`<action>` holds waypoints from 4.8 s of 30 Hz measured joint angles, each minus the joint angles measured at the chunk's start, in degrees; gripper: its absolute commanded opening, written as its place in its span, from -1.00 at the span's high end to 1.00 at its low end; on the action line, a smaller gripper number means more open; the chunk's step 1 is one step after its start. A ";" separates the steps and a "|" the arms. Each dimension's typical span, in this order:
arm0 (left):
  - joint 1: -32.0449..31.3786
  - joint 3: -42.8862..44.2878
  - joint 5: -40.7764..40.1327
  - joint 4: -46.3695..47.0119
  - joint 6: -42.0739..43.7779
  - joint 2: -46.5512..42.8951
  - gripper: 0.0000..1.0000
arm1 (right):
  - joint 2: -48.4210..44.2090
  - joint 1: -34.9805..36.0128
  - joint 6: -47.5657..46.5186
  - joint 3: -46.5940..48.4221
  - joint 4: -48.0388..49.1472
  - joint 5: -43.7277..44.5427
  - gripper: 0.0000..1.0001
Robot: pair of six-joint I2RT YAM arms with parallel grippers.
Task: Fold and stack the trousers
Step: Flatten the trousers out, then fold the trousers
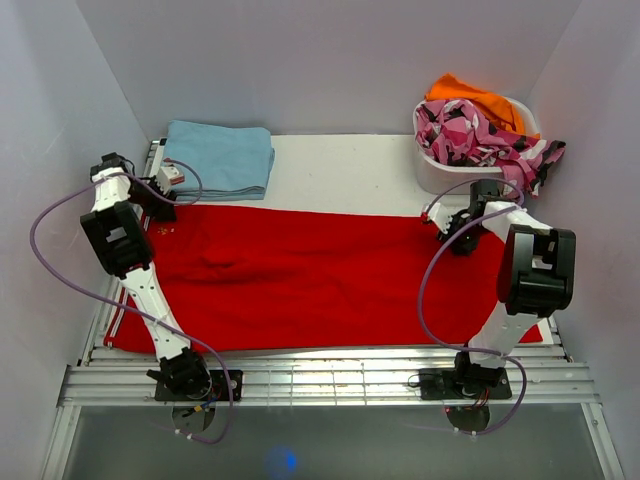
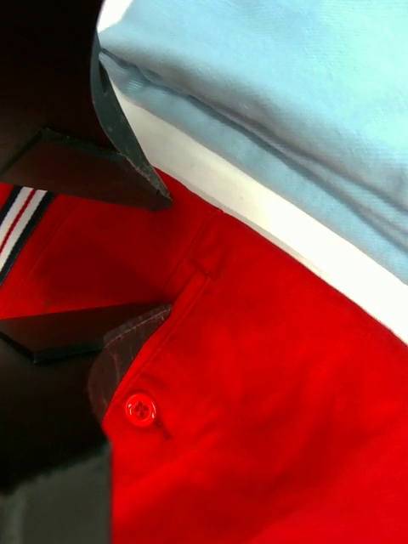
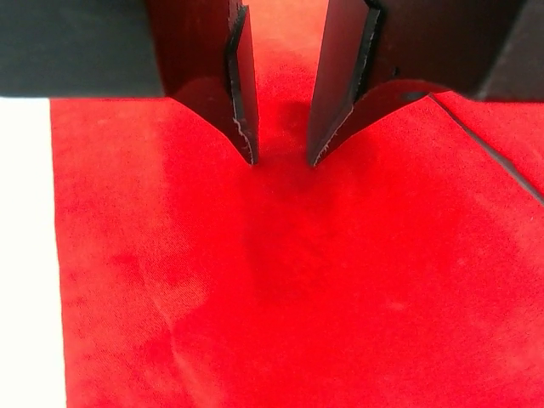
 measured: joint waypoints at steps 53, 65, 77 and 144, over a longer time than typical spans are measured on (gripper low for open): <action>1.22 -13.51 -2.64 -0.57 24.55 -7.91 -0.21 | 17.81 -9.57 -22.29 25.33 -24.76 -5.60 0.84; -0.33 -14.69 -4.83 -4.44 24.68 -8.33 -0.02 | 17.29 -9.57 -22.32 24.94 -24.44 -5.55 0.84; 0.92 -3.04 2.60 -12.00 21.05 -4.85 -0.80 | 16.44 -9.53 -23.80 23.74 -23.39 -5.18 0.84; 18.34 -68.26 -13.68 2.23 3.80 -46.21 1.00 | -43.10 -42.82 -40.48 -36.24 -15.26 -5.18 0.85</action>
